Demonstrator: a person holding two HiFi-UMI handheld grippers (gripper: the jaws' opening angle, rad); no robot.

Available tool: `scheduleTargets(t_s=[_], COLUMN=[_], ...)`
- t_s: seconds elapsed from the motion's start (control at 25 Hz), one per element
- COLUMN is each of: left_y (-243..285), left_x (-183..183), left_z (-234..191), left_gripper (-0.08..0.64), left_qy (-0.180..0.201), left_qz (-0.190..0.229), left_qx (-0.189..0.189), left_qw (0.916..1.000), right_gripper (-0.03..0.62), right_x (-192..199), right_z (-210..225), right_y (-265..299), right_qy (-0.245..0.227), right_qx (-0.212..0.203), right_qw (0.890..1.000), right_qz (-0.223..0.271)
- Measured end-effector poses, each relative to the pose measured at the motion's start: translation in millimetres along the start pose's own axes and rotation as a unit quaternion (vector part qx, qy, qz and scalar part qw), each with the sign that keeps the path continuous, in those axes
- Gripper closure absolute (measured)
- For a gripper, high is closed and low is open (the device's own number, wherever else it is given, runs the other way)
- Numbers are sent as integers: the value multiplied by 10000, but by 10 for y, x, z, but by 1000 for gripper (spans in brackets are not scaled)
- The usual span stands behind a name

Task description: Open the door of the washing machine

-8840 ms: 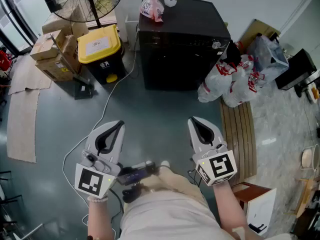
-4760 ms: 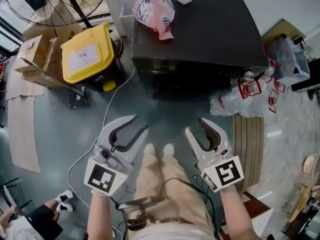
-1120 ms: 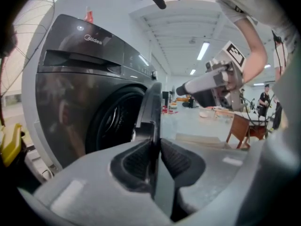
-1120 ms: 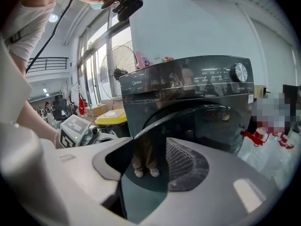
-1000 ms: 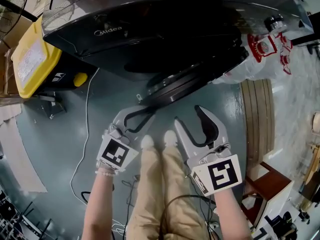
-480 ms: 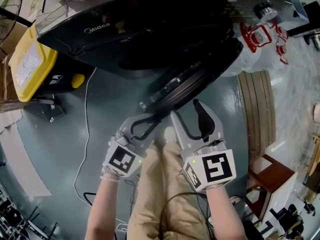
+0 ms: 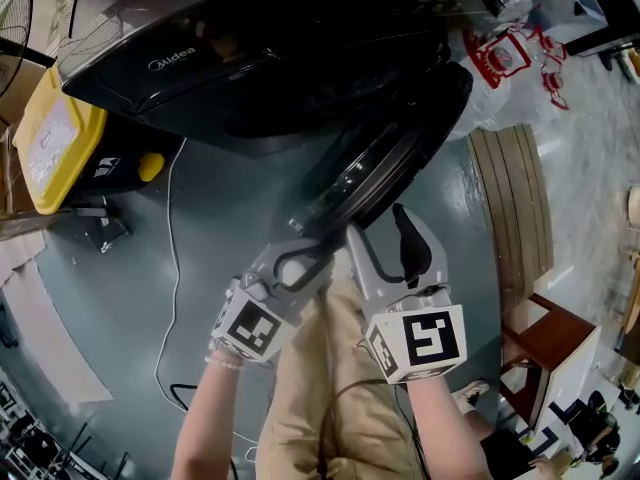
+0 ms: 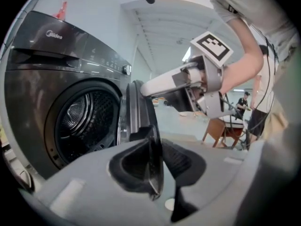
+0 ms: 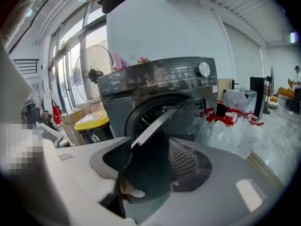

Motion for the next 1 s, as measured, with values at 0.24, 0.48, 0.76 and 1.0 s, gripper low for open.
scheduleTargets(t_s=[0.24,0.48,0.76,1.0], left_y=[-75,-191,-200,-171], left_x=[-187,-306,-451,-578], left_z=[107,18,-51,-80], left_gripper=[505,528,543,549], left_qy=[-37,-381,-400,-348], left_qz=[308,411,283,258], left_qx=[135,9,-70,-66], left_qw=[9994,9984,9988,9990], right_gripper=[357,417,485,506], right_x=[105,266,483,639], right_z=[119,242,488,765], right_y=[-158,-386,-710,-974], right_qy=[127,209,482,758], right_qx=[158,212,598,1179], right_qw=[9998,9993,9965,9894], right_qz=[-69,-226,-330,-376])
Point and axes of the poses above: the fingertips, and each gripper's own axes: y forward along the fingers, z to its right, x out of its underside, the point moved 3 cm from there along -y, backward along the fingers, and after that the axes turned 13 degrees about -z, right-handed, at the moved point
